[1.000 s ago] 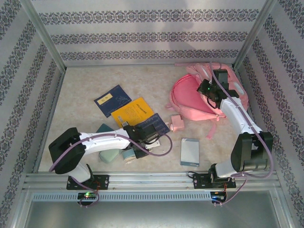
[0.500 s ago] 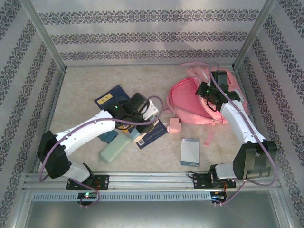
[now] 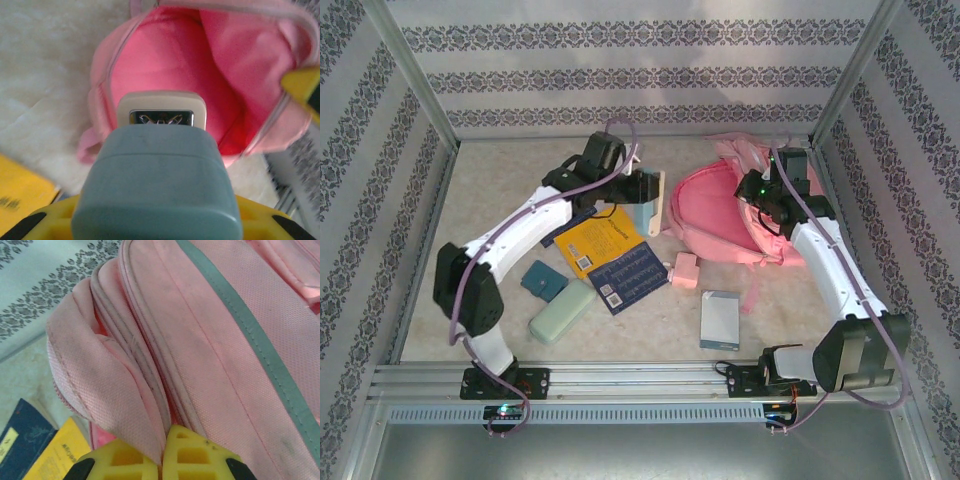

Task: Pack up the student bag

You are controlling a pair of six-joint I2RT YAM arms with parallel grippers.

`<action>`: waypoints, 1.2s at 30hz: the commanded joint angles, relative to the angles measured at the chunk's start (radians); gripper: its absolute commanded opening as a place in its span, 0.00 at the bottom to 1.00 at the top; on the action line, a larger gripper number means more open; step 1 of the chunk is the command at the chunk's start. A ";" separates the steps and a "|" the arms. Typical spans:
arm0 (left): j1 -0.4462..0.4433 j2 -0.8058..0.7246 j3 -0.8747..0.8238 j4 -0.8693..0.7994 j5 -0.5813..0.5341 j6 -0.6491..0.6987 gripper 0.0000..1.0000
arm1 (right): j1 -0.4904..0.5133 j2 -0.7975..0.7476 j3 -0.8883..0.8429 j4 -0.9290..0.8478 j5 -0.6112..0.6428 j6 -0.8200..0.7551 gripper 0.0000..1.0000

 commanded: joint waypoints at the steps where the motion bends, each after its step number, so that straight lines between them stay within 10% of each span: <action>1: 0.009 0.085 0.105 0.171 0.089 -0.203 0.03 | -0.007 -0.065 0.058 0.038 -0.071 0.068 0.00; 12: -0.004 0.409 0.303 0.395 0.133 -0.592 0.09 | -0.013 -0.105 0.045 0.093 -0.232 0.107 0.00; 24: -0.081 0.584 0.355 0.582 0.193 -0.727 0.15 | 0.015 -0.034 0.105 0.188 -0.380 0.126 0.00; 36: -0.153 0.594 0.338 0.723 0.237 -0.769 0.68 | 0.047 -0.022 0.089 0.225 -0.383 0.149 0.00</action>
